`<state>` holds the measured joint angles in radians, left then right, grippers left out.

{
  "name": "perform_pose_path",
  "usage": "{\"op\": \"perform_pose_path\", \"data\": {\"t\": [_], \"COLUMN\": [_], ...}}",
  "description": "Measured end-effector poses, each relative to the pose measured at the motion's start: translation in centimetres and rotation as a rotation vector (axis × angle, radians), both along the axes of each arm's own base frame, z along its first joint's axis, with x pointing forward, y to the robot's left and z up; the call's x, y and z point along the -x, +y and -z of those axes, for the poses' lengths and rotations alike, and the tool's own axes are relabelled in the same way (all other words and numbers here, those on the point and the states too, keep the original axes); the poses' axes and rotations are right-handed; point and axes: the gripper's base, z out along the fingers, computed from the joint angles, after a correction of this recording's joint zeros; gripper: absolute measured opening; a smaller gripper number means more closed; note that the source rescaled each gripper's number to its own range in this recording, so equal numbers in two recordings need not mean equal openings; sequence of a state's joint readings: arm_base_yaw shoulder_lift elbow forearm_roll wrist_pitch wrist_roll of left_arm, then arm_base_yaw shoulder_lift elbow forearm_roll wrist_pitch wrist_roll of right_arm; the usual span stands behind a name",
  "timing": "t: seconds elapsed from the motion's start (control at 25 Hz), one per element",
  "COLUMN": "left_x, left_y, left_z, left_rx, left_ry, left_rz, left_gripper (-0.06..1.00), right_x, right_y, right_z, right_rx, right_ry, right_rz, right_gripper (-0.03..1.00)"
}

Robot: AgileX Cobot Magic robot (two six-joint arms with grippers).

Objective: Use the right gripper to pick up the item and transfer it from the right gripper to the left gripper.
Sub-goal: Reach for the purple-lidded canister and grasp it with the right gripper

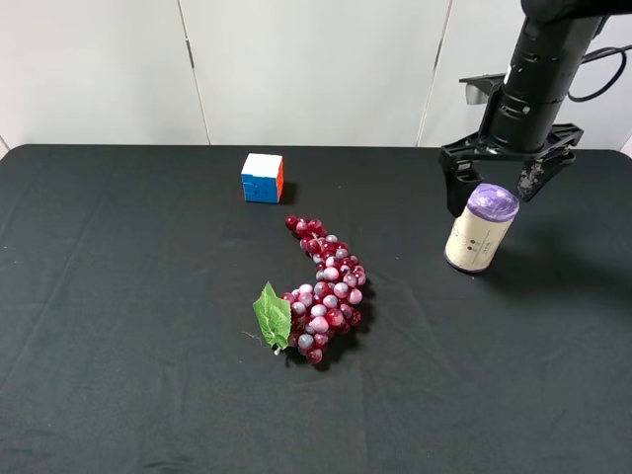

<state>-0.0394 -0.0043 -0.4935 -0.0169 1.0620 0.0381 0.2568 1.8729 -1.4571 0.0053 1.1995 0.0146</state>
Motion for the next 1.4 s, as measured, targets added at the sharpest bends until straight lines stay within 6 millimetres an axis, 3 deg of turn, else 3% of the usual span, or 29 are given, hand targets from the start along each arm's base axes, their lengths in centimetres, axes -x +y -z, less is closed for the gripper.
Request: {"op": "perform_pose_path", "data": {"t": [0.64,1.08,1.2,1.28,1.32,1.36,1.4], "left_x": [0.0,0.0,0.0,0.0,0.0,0.0,0.0], "left_y": [0.0,0.0,0.0,0.0,0.0,0.0,0.0], "left_z": [0.0,0.0,0.0,0.0,0.0,0.0,0.0], "left_rx": [0.000,0.000,0.000,0.000,0.000,0.000,0.000], "left_ry": [0.000,0.000,0.000,0.000,0.000,0.000,0.000], "left_rz": [0.000,0.000,0.000,0.000,0.000,0.000,0.000], "left_gripper": [0.96,0.96,0.96,0.96,0.96,0.96,0.96], "right_x": [-1.1,-1.2,-1.2,-1.2,-1.2,-1.3,-1.3], "right_y": [0.2,0.3,0.3,0.3,0.2,0.2,0.2], "right_z": [3.8,4.3,4.3,4.3,4.3,4.3,4.3], "right_rx": [0.025,0.027,0.027,0.027,0.037,0.037,0.037], "right_ry": [0.075,0.085,0.085,0.084,0.078,0.071,0.072], "right_rz": [-0.006,-0.017,-0.022,-0.022,-0.027,-0.029,-0.030], "right_gripper": [1.00,1.00,0.95,0.67,0.24,0.00,0.02]}}
